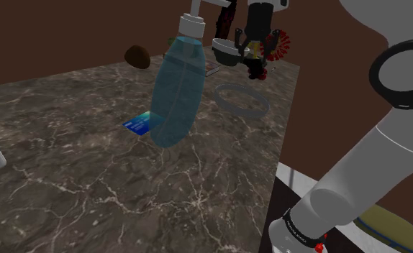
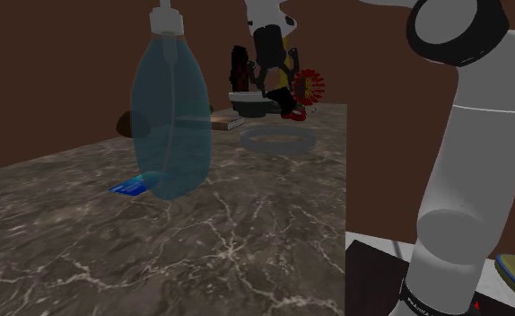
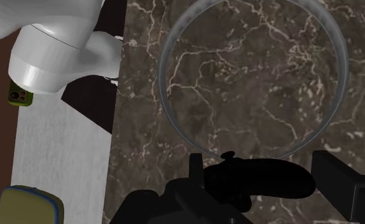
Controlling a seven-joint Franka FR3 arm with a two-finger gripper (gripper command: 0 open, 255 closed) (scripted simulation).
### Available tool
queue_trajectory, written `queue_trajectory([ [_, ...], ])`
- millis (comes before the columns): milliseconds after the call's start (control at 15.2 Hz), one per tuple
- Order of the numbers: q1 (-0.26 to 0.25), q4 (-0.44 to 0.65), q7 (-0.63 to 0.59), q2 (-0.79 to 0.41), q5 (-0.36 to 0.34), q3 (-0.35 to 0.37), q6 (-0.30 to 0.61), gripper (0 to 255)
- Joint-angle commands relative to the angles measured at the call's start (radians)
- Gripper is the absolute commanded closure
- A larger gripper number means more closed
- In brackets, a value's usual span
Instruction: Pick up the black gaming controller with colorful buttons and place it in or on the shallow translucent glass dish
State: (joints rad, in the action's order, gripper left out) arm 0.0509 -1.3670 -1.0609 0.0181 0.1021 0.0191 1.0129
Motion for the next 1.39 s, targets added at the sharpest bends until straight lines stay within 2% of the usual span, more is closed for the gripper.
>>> queue_trajectory([
  [0, -0.019, -0.049, -0.044, 0.045, 0.017, 0.019, 0.008, 255],
  [396, -0.075, -0.177, -0.191, 0.171, 0.083, 0.092, 0.028, 255],
  [1320, -0.075, -0.453, -0.155, 0.249, 0.077, 0.096, 0.225, 255],
])
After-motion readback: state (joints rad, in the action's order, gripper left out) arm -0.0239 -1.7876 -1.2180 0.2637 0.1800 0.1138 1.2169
